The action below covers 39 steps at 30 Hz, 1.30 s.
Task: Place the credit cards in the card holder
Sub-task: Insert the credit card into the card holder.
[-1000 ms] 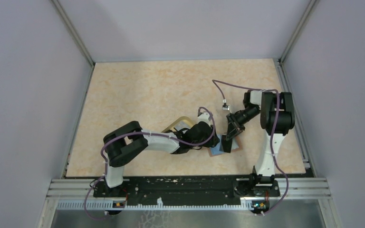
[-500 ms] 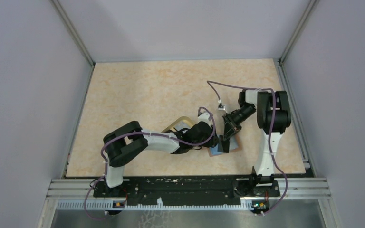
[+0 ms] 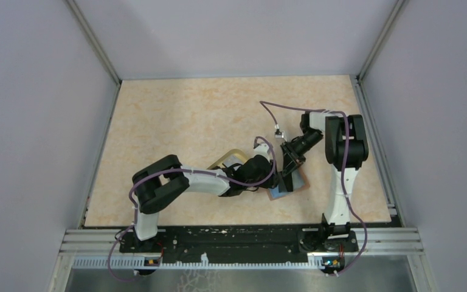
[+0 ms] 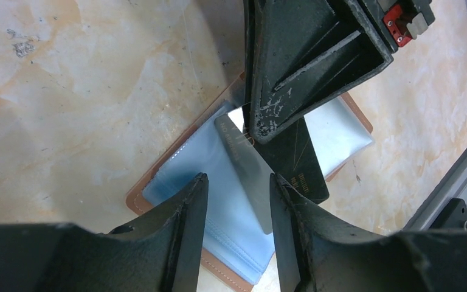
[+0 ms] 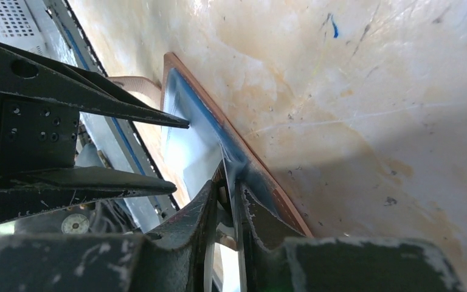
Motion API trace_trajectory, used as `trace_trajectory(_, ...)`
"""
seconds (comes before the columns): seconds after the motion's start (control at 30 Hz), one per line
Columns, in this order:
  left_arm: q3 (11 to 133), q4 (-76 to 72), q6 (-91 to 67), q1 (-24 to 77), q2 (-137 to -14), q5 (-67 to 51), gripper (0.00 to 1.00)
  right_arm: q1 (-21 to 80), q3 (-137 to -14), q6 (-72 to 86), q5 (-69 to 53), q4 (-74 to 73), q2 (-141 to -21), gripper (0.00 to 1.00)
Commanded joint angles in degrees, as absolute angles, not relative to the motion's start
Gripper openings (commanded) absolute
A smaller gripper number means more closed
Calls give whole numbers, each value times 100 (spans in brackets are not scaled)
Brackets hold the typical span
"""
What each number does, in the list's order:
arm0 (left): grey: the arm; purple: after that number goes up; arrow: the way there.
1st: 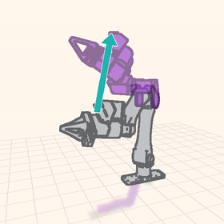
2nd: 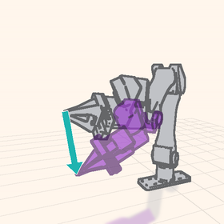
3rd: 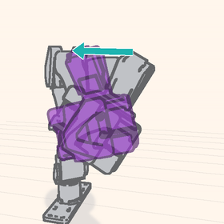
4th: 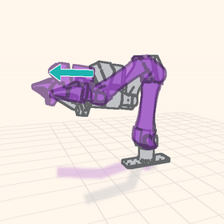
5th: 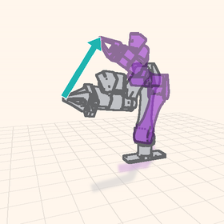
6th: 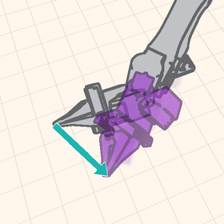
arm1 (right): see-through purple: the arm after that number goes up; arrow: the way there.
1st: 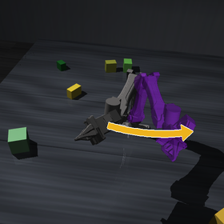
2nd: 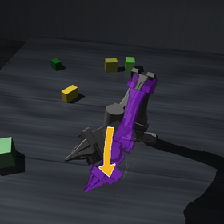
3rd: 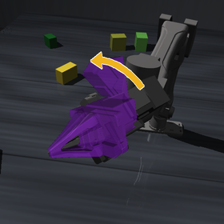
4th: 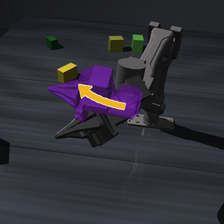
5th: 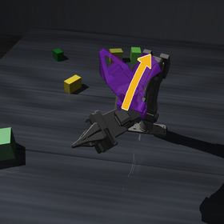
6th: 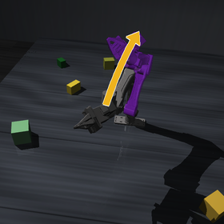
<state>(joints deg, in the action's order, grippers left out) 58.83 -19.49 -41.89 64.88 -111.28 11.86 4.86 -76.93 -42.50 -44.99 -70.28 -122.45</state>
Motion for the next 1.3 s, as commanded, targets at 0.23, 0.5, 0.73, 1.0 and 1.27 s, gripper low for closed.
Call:
trace_trajectory(0.23, 5819, -1573, -3967, 6495, -10878, 1168, 49, 567, -7870, -4454, -4458, -6717, -12232, 10)
trace_trajectory(0.5, 5739, -1591, -4021, 6403, -10950, 1147, 48, 569, -7704, -4730, -4352, -6909, -12184, 2)
trace_trajectory(0.73, 5730, -1582, -4015, 6346, -10951, 1146, 48, 567, -7572, -4868, -4319, -6986, -12155, 0)
trace_trajectory(1.0, 5776, -1665, -3960, 6328, -11023, 1051, 48, 568, -7532, -4831, -4350, -6906, -12290, 4)
trace_trajectory(1.27, 5862, -1747, -3914, 6291, -11124, 857, 48, 662, -7699, -4764, -4461, -6902, -12404, 9)
